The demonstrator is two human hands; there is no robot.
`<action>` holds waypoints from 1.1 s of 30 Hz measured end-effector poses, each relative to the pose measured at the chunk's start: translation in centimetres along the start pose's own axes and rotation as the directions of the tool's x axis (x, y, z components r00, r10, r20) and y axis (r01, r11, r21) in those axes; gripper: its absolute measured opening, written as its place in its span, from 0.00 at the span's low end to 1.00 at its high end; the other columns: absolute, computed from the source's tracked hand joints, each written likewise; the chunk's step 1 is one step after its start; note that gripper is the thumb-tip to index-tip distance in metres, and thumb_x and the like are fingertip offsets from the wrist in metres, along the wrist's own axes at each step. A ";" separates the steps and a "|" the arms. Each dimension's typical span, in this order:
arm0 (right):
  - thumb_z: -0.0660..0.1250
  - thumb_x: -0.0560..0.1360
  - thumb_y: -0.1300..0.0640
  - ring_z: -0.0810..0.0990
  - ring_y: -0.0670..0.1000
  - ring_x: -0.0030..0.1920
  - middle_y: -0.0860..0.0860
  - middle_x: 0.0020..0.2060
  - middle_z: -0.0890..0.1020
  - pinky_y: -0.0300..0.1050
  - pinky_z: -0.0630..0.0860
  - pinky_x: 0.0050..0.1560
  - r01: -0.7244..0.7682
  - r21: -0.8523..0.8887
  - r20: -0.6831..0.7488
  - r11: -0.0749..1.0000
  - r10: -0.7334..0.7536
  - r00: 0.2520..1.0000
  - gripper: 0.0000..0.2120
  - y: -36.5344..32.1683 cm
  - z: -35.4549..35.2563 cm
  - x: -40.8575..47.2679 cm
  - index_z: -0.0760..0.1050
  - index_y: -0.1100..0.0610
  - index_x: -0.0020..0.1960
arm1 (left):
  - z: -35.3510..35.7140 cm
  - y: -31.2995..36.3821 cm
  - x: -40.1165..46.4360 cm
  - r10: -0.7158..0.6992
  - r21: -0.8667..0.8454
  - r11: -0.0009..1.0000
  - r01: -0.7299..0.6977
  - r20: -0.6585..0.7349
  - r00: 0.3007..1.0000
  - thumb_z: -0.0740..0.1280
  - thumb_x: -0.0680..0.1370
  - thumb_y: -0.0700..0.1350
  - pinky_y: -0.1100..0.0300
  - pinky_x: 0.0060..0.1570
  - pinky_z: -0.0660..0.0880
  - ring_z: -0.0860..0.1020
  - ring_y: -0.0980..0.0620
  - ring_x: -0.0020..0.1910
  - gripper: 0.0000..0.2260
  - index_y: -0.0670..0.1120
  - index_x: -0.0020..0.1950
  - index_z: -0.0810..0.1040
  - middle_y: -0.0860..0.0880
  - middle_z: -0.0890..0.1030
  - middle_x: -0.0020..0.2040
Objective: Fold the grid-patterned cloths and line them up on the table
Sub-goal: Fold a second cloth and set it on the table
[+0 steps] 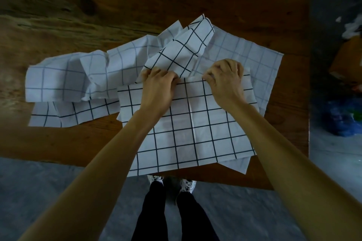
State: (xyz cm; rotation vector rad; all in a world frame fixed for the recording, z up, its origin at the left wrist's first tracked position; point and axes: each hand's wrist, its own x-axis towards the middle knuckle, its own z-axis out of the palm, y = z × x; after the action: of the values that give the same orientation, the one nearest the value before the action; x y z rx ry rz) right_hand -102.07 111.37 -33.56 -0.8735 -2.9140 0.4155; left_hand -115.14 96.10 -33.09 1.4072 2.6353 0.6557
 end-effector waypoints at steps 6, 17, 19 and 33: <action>0.57 0.81 0.49 0.66 0.55 0.62 0.53 0.54 0.73 0.51 0.57 0.67 -0.011 -0.026 -0.033 1.000 0.010 0.999 0.14 -0.1 0.6 -0.3 0.78 0.55 0.51 | 0.2 1.6 -2.1 0.037 0.025 0.999 -0.036 -0.036 0.999 0.66 0.78 0.44 0.48 0.61 0.64 0.73 0.43 0.57 0.12 0.43 0.59 0.76 0.42 0.77 0.55; 0.57 0.80 0.47 0.66 0.57 0.64 0.56 0.58 0.73 0.53 0.59 0.67 -0.049 -0.008 -0.118 0.999 0.048 0.992 0.15 -0.7 0.9 -0.6 0.77 0.55 0.53 | 2.1 2.0 -6.6 -0.049 0.183 0.983 -0.002 0.275 0.960 0.43 0.81 0.61 0.46 0.75 0.46 0.45 0.46 0.77 0.29 0.45 0.78 0.49 0.43 0.49 0.78; 0.58 0.80 0.46 0.67 0.58 0.66 0.58 0.62 0.72 0.54 0.61 0.66 -0.103 0.058 -0.221 0.993 0.114 0.969 0.15 -1.8 0.4 -1.7 0.75 0.55 0.57 | 2.2 2.1 -6.7 -0.063 0.205 0.979 0.003 0.285 0.956 0.41 0.81 0.61 0.47 0.75 0.45 0.42 0.47 0.77 0.30 0.46 0.78 0.47 0.44 0.47 0.78; 0.42 0.81 0.40 0.42 0.55 0.78 0.55 0.78 0.47 0.56 0.43 0.77 -0.132 -0.122 0.164 0.984 0.151 0.975 0.29 1.6 0.7 -13.7 0.47 0.49 0.78 | 1.7 2.2 -6.8 -0.032 0.202 0.979 -0.019 0.247 0.968 0.46 0.82 0.58 0.48 0.75 0.46 0.46 0.45 0.77 0.27 0.45 0.77 0.51 0.43 0.49 0.78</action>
State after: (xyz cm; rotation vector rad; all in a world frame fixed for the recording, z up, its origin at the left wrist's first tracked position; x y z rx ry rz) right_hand -89.91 104.94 -34.50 -1.1207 -3.0685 0.3588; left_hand -109.06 92.21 -34.62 1.4225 2.5607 0.1935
